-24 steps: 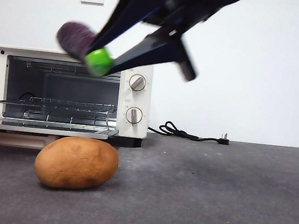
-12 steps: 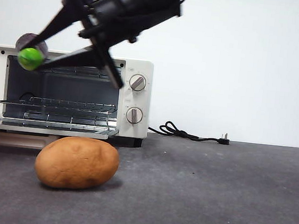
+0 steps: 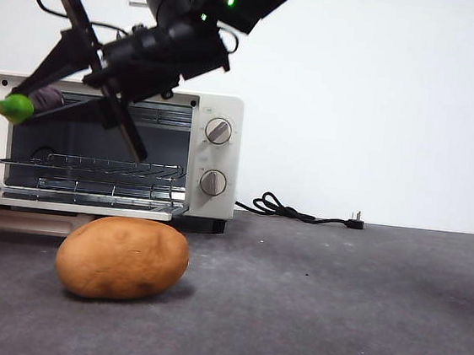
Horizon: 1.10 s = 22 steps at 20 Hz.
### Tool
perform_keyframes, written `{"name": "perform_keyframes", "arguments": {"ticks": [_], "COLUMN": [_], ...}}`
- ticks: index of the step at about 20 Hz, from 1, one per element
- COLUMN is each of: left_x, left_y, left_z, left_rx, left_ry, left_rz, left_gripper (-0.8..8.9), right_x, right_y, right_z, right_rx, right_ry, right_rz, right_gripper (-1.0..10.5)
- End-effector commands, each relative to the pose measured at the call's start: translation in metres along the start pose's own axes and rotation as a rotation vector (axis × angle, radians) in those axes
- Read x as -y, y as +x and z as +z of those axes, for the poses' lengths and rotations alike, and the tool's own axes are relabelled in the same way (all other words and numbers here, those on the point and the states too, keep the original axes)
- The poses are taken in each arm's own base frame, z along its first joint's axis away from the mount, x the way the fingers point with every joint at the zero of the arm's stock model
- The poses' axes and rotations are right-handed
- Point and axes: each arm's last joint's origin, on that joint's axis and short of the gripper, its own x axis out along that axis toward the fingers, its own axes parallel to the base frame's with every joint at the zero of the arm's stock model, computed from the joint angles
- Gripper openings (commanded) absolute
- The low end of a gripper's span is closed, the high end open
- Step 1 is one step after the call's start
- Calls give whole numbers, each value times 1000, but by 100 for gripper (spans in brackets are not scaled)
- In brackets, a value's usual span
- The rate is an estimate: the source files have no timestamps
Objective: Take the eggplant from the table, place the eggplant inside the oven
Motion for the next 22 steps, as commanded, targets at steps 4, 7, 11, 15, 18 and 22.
{"name": "perform_keyframes", "arguments": {"ticks": [4,7,11,15,18,22], "left_x": [1,2,2,3,3,3], "left_y": [-1,-2,-2,-2,-2,-3], "left_z": [-2,-2,-2,-2,-2,-4], "left_rx": [-3,0,1,1,0,-13], "left_ry": [3,5,8,8,8,4], "left_rz": [-8,-12,-18,-20,-20,-21], "left_gripper": [-5,-5,-5,-5,-5,-5], "right_x": [15,18,21,20,16,13], "right_y": [0,-3,-5,-6,-4,-5], "right_z": [16,20,24,28,29,32], "right_rx": [163,252,366,487,567,639], "right_ry": [156,192,227,225,207,197], "right_rz": [-52,-102,-167,-200,-215,-211], "right_gripper": [-12,-12,-12,-12,-12,7]}}
